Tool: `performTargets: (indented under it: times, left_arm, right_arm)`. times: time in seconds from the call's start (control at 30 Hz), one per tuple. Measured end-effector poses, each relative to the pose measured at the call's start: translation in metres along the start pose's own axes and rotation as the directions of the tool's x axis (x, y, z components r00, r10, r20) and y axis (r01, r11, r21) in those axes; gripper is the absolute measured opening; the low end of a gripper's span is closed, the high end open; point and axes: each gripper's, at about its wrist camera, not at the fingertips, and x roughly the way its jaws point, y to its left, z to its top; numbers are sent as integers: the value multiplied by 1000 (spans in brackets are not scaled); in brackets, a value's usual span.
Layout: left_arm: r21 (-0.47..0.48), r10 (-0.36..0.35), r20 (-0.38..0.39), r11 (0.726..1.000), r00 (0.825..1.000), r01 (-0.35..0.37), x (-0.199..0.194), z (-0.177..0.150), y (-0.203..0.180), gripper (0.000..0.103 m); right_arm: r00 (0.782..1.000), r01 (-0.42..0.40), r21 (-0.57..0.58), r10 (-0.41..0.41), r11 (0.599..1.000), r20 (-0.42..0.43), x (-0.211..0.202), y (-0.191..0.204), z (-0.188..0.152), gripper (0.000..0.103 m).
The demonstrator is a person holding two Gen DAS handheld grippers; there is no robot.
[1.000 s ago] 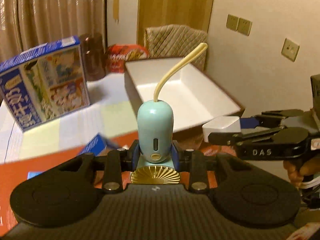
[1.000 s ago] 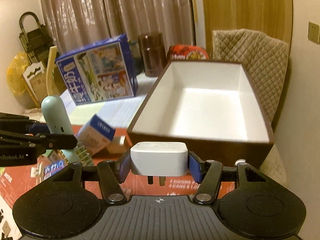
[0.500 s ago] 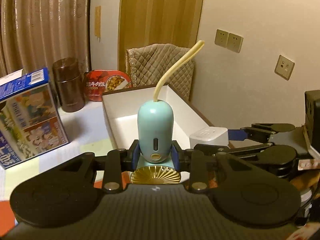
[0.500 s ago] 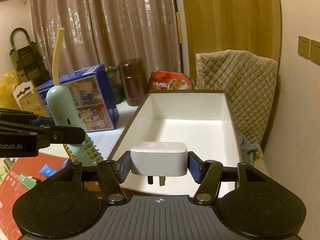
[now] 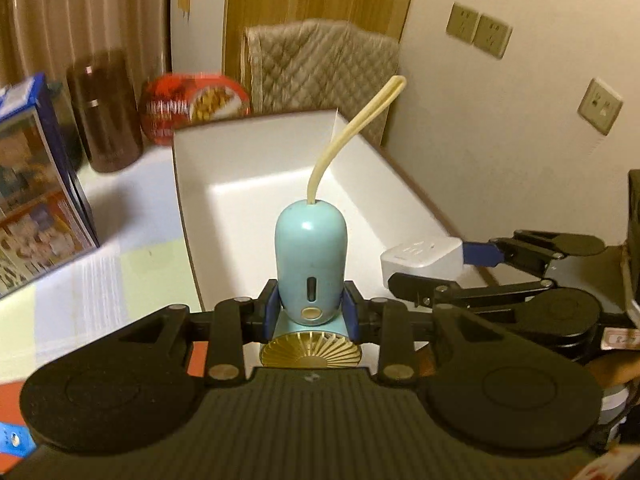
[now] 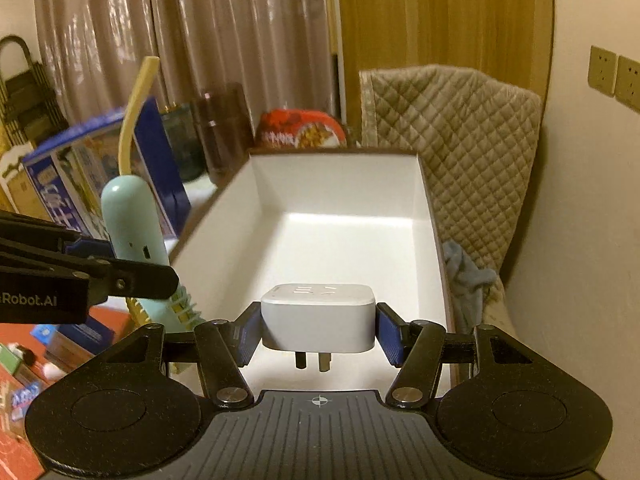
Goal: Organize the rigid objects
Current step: 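Carry the fan and plug into the open cardboard box with both grippers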
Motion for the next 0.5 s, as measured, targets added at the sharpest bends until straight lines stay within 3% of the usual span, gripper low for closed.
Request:
performTargets:
  times: [0.5]
  left_arm:
    - [7, -16, -221, 1000, 975, 18, 67, -7, 1, 28]
  right_arm:
    - [990, -1, -18, -2, 1000, -138, 37, -20, -2, 56]
